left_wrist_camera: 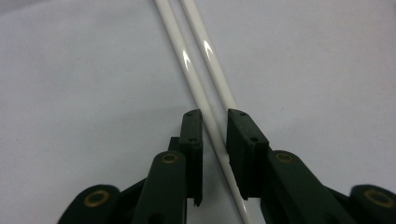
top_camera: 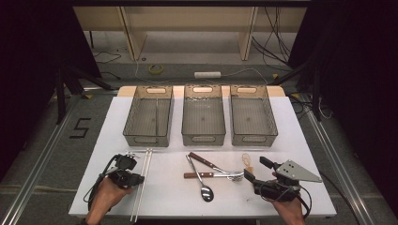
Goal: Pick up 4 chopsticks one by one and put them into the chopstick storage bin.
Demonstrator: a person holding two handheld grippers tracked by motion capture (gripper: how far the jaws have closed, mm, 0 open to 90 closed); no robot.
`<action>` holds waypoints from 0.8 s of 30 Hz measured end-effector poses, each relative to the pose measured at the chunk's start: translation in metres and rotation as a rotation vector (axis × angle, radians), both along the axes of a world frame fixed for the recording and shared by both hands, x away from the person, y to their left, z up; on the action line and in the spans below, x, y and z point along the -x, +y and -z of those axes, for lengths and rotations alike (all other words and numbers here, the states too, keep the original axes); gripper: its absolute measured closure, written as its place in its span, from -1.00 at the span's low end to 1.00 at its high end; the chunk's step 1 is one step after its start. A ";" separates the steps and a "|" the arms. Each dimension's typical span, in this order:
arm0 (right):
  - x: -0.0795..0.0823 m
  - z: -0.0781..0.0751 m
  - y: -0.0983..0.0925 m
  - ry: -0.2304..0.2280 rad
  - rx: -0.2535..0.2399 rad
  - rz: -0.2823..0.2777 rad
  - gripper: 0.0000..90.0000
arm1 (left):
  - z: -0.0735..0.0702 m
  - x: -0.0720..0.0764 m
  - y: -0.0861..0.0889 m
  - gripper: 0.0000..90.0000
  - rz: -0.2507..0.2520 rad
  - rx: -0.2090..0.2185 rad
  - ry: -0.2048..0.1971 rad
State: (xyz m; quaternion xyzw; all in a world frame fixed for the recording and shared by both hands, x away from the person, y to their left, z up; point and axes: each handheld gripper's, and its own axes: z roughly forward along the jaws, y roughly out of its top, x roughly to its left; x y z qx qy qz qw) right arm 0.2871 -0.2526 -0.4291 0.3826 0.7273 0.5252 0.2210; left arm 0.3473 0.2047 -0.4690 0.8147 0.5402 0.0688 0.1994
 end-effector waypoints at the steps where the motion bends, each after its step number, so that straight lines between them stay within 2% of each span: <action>1: 0.000 0.000 0.000 0.000 -0.001 0.000 -0.43 | 0.000 0.000 0.000 0.70 0.001 -0.005 -0.002; 13: -0.001 0.001 0.000 0.001 0.002 0.002 -0.42 | 0.000 0.000 -0.001 0.73 0.002 -0.015 -0.004; 19: -0.001 0.001 0.001 0.001 0.005 0.002 -0.42 | 0.000 0.000 -0.002 0.73 -0.024 -0.011 0.002; 24: -0.001 0.001 0.000 0.001 0.006 0.004 -0.42 | 0.000 0.000 -0.005 0.72 -0.036 -0.028 0.002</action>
